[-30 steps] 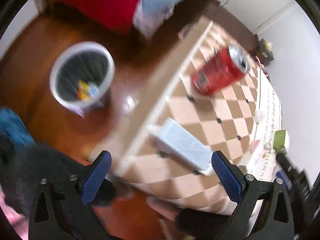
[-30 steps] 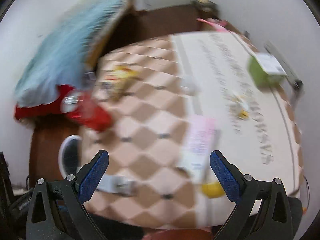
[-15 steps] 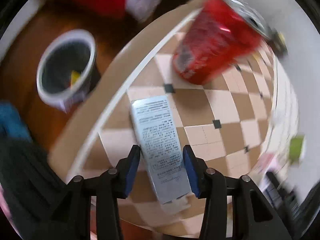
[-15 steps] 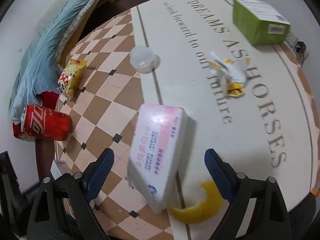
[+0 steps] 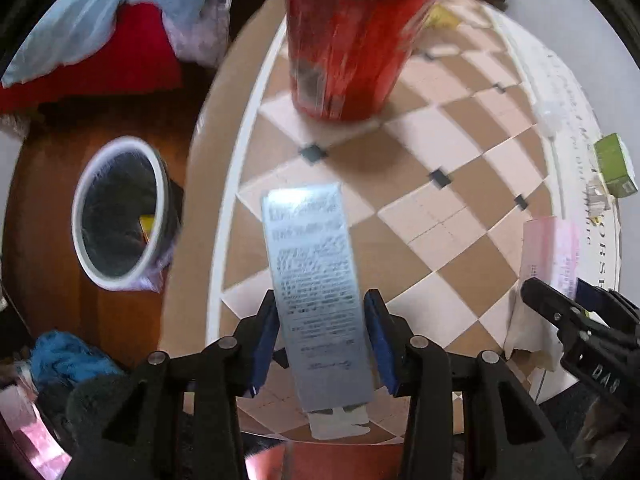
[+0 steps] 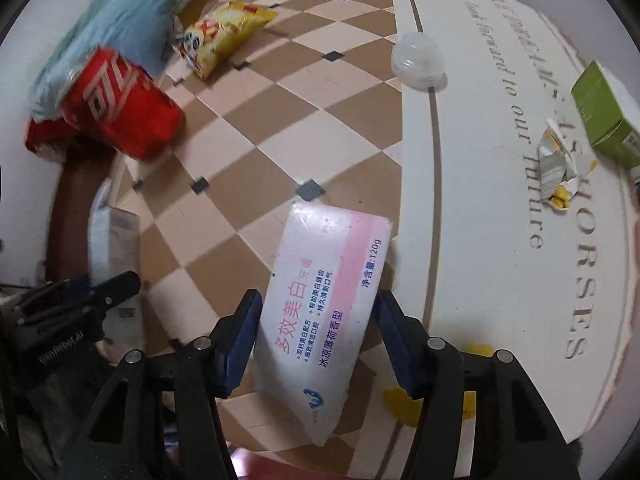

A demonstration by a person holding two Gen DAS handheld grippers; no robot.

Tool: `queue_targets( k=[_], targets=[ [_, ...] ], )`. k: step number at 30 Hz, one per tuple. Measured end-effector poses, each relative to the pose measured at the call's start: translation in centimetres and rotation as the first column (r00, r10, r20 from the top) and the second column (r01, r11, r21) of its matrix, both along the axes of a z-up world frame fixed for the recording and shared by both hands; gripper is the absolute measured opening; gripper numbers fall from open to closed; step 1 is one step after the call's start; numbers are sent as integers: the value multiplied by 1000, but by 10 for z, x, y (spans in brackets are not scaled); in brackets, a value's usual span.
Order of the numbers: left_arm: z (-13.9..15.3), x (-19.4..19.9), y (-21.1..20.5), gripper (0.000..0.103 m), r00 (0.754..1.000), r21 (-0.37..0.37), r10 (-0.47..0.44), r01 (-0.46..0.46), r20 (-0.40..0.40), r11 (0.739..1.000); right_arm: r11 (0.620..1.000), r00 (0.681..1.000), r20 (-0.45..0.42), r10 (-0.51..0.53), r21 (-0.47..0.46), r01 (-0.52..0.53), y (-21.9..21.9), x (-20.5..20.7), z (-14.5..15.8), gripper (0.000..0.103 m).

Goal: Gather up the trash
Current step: 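Grasp the white tube box with the left tool while the right tool grasps the pink toothpaste box, then carry both boxes over the white bin and open both tools to drop them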

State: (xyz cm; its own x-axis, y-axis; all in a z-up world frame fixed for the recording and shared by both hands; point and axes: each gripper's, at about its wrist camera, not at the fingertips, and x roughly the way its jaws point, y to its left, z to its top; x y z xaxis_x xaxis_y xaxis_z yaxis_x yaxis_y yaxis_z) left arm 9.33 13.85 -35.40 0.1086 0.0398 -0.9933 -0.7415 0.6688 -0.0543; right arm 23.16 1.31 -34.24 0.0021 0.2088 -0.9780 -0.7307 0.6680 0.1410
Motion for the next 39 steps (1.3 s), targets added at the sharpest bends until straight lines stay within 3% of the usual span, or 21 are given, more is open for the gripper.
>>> queue_targets(
  k=[9, 10, 12, 16, 26, 31, 35, 39],
  targets=[
    [4, -1, -7, 38, 999, 54, 42, -44, 31, 998, 998, 994, 91, -54, -25, 56, 11, -19, -5, 69],
    [5, -2, -8, 33, 999, 71, 42, -44, 26, 997, 998, 992, 116, -57, -33, 61, 12, -23, -5, 63],
    [7, -6, -7, 32, 998, 78, 44, -47, 36, 996, 996, 986, 154, -69, -43, 76, 10, -33, -10, 53],
    [19, -19, -4, 32, 996, 123, 52, -60, 66, 991, 996, 987, 136, -87, -11, 89, 8, -36, -6, 51],
    [111, -73, 13, 32, 977, 277, 53, -111, 208, 954, 986, 976, 218, 11, 161, -47, 26, -85, 77, 51],
    [148, -115, 41, 32, 964, 322, 86, -168, 251, 932, 946, 969, 229, 95, 281, -159, 63, -125, 126, 51],
    [167, -151, 66, 32, 955, 352, 127, -220, 270, 910, 909, 961, 221, 169, 342, -239, 102, -154, 145, 51],
    [170, -182, 96, 32, 952, 372, 163, -254, 260, 893, 886, 949, 202, 241, 354, -300, 150, -184, 143, 51]
  ],
)
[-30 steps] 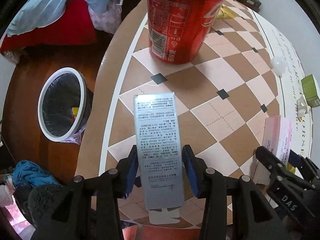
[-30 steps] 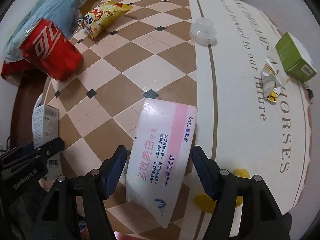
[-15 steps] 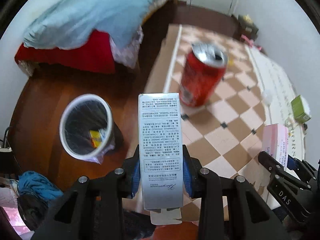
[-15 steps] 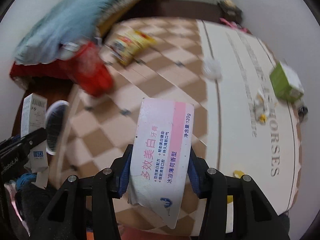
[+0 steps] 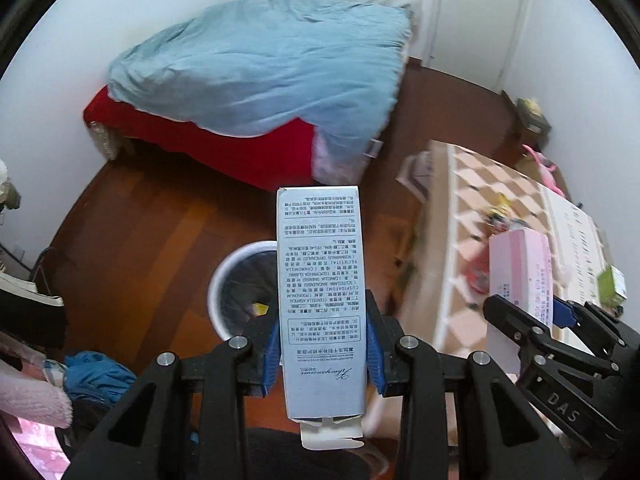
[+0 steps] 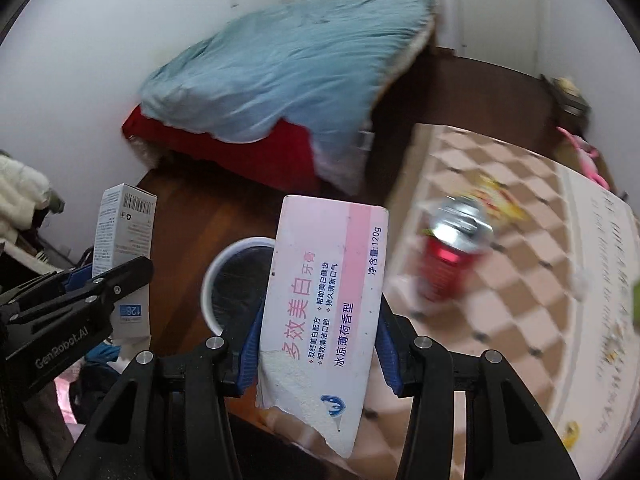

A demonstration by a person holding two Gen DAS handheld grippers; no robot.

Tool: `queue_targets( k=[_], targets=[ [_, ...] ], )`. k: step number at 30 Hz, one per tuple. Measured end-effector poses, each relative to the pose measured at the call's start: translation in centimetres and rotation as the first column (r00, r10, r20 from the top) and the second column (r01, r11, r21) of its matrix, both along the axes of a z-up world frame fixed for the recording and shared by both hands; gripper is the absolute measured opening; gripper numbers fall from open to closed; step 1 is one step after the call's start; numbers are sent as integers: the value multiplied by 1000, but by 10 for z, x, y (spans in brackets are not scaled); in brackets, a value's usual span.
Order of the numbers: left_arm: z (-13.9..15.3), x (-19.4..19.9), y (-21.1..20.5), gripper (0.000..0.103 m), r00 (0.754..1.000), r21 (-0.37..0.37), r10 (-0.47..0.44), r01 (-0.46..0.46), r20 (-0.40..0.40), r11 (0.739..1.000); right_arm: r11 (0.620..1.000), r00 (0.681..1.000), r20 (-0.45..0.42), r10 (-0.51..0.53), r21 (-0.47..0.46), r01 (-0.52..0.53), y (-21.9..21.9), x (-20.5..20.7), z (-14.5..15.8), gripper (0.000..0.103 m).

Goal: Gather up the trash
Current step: 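Carry both boxes over the white bin and open both tools to drop them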

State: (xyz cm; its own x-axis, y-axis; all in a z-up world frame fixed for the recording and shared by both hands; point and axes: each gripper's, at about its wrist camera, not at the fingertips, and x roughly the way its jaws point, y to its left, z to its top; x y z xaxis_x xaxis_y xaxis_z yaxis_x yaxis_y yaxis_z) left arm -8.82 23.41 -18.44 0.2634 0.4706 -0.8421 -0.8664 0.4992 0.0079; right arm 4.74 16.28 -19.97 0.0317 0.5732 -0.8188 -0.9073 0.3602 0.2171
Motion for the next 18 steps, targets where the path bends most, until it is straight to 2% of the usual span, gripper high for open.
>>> queue_targets(
  k=[2, 6, 10, 14, 18],
  targets=[
    [-4, -15, 23, 32, 1000, -1, 29, -29, -9, 1000, 1000, 1000, -16, 24, -7, -24, 25, -13, -7, 51],
    [-27, -37, 68, 32, 996, -32, 78, -79, -31, 996, 995, 996, -45, 77, -52, -80, 78, -35, -40, 51],
    [-66, -52, 112, 31, 993, -126, 110, -114, -39, 985, 985, 990, -94, 109, -126, -120, 131, -46, -90, 51],
    [-119, -67, 153, 31, 986, -275, 165, -166, -26, 947, 969, 982, -138, 129, -192, -154, 175, -50, -139, 51],
    [-168, -75, 185, 34, 974, -417, 225, -208, -9, 885, 951, 972, -181, 148, -245, -190, 217, -49, -185, 52]
  ],
)
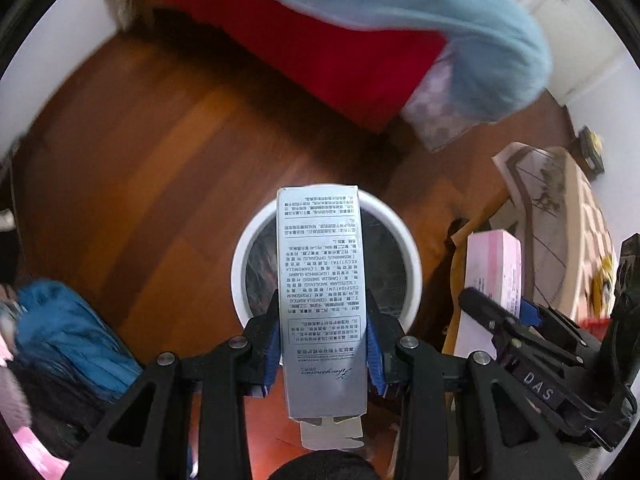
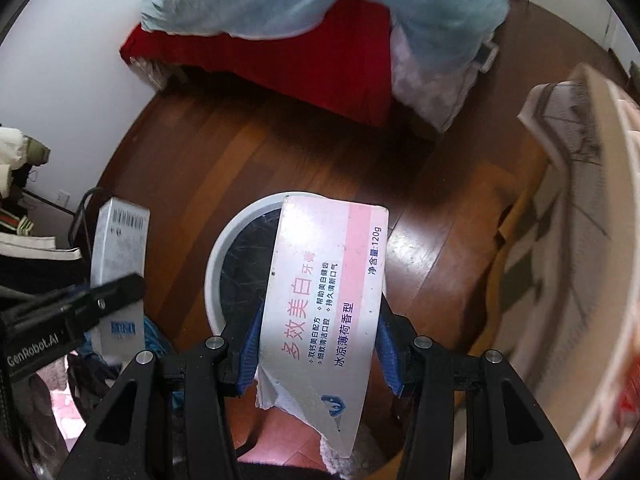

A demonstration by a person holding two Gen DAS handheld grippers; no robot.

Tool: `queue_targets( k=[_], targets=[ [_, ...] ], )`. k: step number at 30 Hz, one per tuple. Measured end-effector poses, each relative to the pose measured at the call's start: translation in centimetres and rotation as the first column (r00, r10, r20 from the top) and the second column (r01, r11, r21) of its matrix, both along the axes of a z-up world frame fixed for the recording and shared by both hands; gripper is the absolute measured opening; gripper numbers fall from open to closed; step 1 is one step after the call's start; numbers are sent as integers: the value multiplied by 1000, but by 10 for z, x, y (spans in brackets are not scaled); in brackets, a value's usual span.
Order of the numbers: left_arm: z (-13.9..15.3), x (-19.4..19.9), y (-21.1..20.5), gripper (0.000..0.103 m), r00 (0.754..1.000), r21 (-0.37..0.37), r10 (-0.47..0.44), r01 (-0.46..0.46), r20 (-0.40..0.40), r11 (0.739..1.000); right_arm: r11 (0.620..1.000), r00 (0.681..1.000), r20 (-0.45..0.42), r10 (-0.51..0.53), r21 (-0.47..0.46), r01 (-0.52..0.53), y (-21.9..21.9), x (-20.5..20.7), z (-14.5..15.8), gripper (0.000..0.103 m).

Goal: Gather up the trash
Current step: 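Carry both boxes over the white bin and open both tools to drop them, then grasp the red cola can with the left tool while the right tool grasps the lemon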

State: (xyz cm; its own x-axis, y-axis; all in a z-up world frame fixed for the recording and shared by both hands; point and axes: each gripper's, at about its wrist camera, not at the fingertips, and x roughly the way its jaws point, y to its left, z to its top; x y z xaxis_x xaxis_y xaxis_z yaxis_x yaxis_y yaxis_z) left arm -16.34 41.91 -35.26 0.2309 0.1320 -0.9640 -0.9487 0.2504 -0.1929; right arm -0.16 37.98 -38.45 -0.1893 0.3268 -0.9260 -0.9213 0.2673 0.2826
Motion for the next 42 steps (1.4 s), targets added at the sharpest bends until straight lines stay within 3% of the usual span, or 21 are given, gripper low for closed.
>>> queue_targets(
  k=[2, 3, 4, 5, 6, 7, 15, 23, 42],
  targets=[
    [-14, -3, 10, 35, 999, -44, 37, -36, 19, 998, 999, 1000, -10, 17, -31, -17, 15, 1, -16, 56],
    [-20, -6, 14, 38, 998, -59, 58, -57, 16, 997, 998, 1000, -14, 22, -54, -23, 24, 1, -27, 70],
    [-22, -7, 16, 55, 998, -60, 70, -69, 7, 996, 997, 1000, -7, 23, -76, -23, 30, 2, -36, 94],
    [-24, -11, 18, 69, 996, -58, 85, -85, 4, 995, 997, 1000, -8, 20, -79, -21, 34, 2, -40, 100],
    [-23, -16, 19, 93, 995, -49, 103, -103, 10, 994, 997, 1000, -2, 15, -74, -15, 35, 4, -42, 102],
    [-22, -19, 19, 99, 994, -40, 112, -111, 10, 993, 997, 1000, 3, 13, -71, -13, 35, 5, -42, 102],
    [-18, -35, -2, 100, 987, 47, 100, -95, -129, 994, 996, 994, 101, 36, -88, -27, 11, 0, -35, 102],
    [5, -40, -43, 100, 976, 130, 61, -34, -208, 991, 997, 988, 155, 29, -78, -18, -36, -19, -2, 102],
    [126, -48, -155, 100, 988, 339, 39, 14, -149, 941, 985, 986, 161, -50, 172, 22, -164, -27, 146, 102]
  ],
)
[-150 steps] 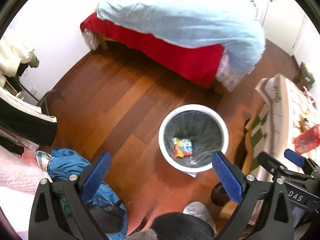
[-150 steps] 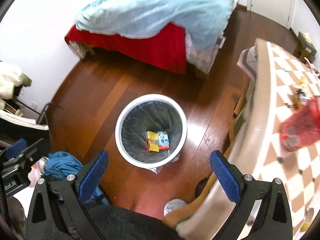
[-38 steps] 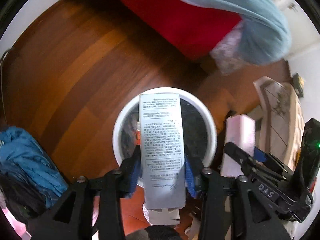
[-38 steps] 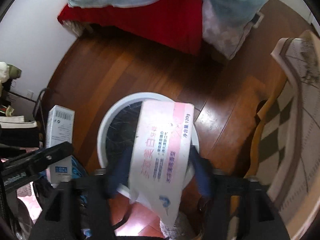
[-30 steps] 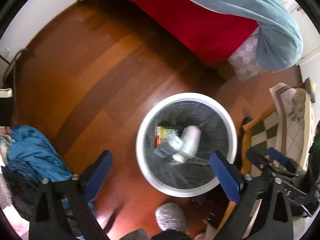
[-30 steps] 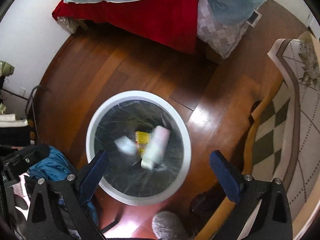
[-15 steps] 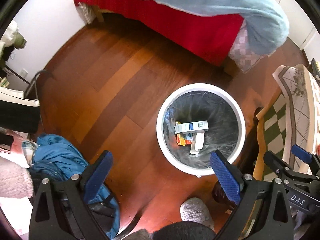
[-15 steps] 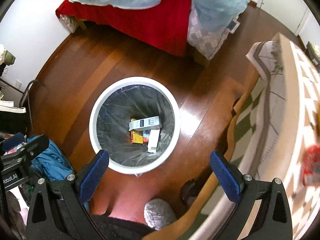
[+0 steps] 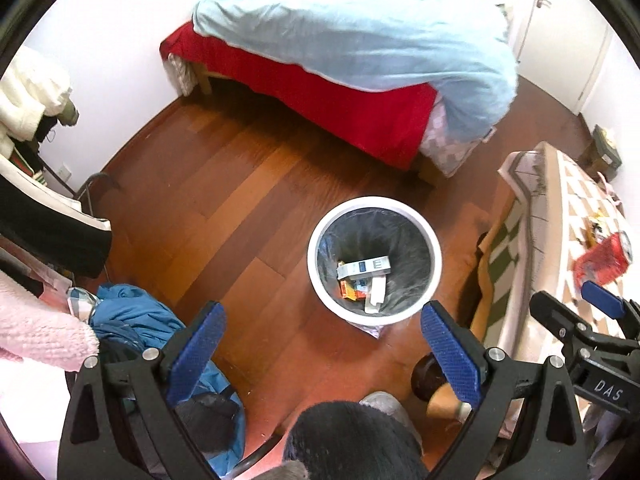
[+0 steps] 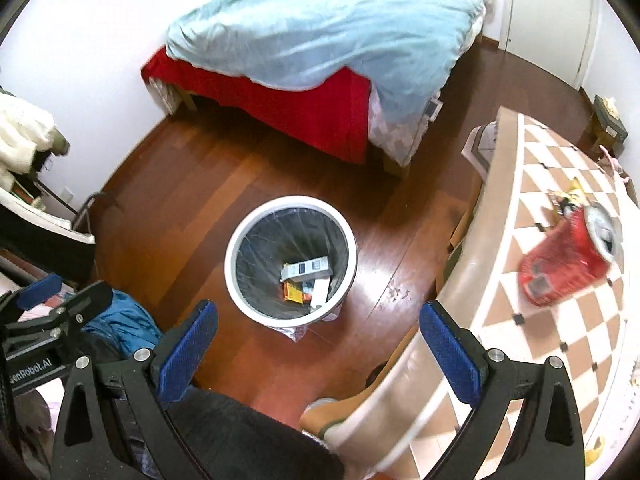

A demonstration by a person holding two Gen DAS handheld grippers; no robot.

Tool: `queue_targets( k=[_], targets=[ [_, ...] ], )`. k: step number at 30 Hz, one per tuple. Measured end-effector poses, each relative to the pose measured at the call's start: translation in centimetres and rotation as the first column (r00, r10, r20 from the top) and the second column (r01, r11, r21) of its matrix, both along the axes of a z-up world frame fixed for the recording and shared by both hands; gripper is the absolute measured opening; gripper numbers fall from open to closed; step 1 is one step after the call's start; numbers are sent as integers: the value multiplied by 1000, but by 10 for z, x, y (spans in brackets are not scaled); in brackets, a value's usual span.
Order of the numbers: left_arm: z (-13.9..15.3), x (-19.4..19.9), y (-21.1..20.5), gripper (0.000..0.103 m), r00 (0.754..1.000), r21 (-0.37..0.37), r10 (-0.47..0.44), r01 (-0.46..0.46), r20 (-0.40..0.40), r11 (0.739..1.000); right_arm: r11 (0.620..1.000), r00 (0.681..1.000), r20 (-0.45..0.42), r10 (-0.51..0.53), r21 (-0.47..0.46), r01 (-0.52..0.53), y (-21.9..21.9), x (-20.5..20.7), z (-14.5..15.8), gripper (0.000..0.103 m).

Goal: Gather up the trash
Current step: 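Grasp the red cola can with the left tool while the right tool grasps the lemon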

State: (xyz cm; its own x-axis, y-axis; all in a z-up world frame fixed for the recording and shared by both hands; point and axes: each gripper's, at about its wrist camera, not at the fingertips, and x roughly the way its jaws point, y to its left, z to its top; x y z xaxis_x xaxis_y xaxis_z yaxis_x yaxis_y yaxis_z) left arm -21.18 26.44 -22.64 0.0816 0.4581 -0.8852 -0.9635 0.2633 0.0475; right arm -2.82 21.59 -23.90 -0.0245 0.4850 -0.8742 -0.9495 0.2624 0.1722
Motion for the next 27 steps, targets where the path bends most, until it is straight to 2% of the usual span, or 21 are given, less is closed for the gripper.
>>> queue_targets(
  k=[8, 11, 14, 18, 20, 22, 23, 24, 25, 26, 27],
  targets=[
    [40, 11, -50, 99, 1000, 59, -20, 19, 12, 998, 993, 996, -65, -57, 97, 63, -65, 16, 47, 102],
    [47, 28, -68, 100, 999, 89, -40, 40, 7, 995, 985, 988, -106, -111, 122, 124, -98, 34, 59, 102],
    [40, 57, -86, 100, 996, 83, -85, 82, 24, 993, 972, 972, -131, -193, 113, 208, -135, 63, 60, 102],
    [11, 108, -111, 100, 985, 34, -168, 167, 34, 985, 935, 933, -102, -345, 45, 351, -194, 117, 41, 102],
    [-11, 141, -125, 100, 976, 0, -219, 219, 21, 976, 905, 902, -77, -424, 1, 425, -223, 144, 28, 102],
    [-30, 171, -140, 100, 964, -27, -266, 266, 2, 964, 856, 853, -65, -518, -44, 516, -255, 176, 10, 102],
    [-40, 184, -147, 100, 959, -39, -284, 283, -11, 958, 827, 825, -64, -561, -67, 558, -270, 190, 0, 102],
    [-50, 198, -153, 100, 953, -47, -303, 301, -22, 952, 783, 781, -67, -621, -93, 615, -289, 208, -13, 102],
    [-62, 213, -159, 100, 946, -64, -322, 319, -42, 946, 760, 758, -73, -649, -106, 641, -300, 217, -19, 102],
    [-71, 224, -163, 100, 940, -78, -337, 332, -55, 940, 720, 716, -87, -693, -132, 681, -315, 231, -32, 102],
    [-81, 236, -168, 100, 933, -94, -352, 346, -66, 934, 694, 687, -99, -720, -143, 706, -325, 239, -41, 102]
  ],
)
